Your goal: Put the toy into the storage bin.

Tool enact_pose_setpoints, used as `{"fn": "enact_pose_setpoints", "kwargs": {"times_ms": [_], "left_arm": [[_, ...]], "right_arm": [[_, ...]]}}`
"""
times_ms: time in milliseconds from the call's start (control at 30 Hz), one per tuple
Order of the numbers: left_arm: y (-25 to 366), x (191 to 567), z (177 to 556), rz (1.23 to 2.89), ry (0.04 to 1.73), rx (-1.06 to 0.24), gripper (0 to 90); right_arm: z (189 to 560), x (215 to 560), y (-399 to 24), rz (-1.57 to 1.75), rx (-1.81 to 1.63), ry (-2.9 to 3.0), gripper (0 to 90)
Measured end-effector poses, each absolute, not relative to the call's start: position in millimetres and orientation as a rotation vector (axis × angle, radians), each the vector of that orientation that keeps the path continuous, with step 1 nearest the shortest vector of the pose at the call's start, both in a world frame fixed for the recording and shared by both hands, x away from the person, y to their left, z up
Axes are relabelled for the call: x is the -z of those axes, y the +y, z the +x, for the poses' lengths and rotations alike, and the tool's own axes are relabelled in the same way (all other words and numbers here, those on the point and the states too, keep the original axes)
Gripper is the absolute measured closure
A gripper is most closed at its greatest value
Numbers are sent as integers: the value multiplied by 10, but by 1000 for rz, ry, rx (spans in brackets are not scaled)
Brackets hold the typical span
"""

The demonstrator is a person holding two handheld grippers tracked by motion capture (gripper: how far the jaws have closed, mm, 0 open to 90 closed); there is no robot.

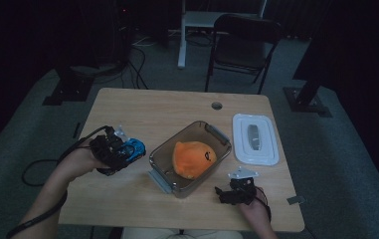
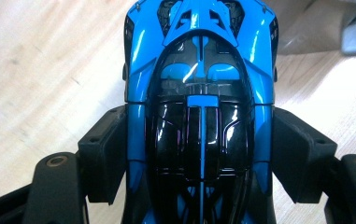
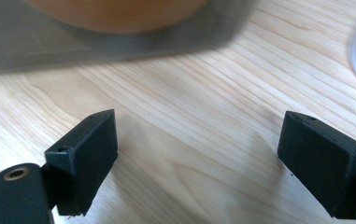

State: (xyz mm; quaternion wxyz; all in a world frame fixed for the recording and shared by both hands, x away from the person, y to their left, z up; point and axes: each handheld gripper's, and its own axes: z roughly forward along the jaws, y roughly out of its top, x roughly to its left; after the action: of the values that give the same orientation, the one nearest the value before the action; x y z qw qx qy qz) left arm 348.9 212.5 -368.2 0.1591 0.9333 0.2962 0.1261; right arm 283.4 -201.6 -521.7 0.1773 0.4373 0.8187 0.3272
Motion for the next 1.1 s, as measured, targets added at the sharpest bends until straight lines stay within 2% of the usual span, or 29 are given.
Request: {"fn": "enact_pose_setpoints", "kwargs": {"times_ms": [467, 1100], "left_arm": [[1630, 3295, 3620, 2688, 699, -382, 289], [909, 3111, 3758, 2666, 608, -357, 289]], "right_arm": [[2820, 5244, -2243, 1297, -924, 2258, 119], [2814, 5251, -2255, 1296, -933, 2252, 119]]}}
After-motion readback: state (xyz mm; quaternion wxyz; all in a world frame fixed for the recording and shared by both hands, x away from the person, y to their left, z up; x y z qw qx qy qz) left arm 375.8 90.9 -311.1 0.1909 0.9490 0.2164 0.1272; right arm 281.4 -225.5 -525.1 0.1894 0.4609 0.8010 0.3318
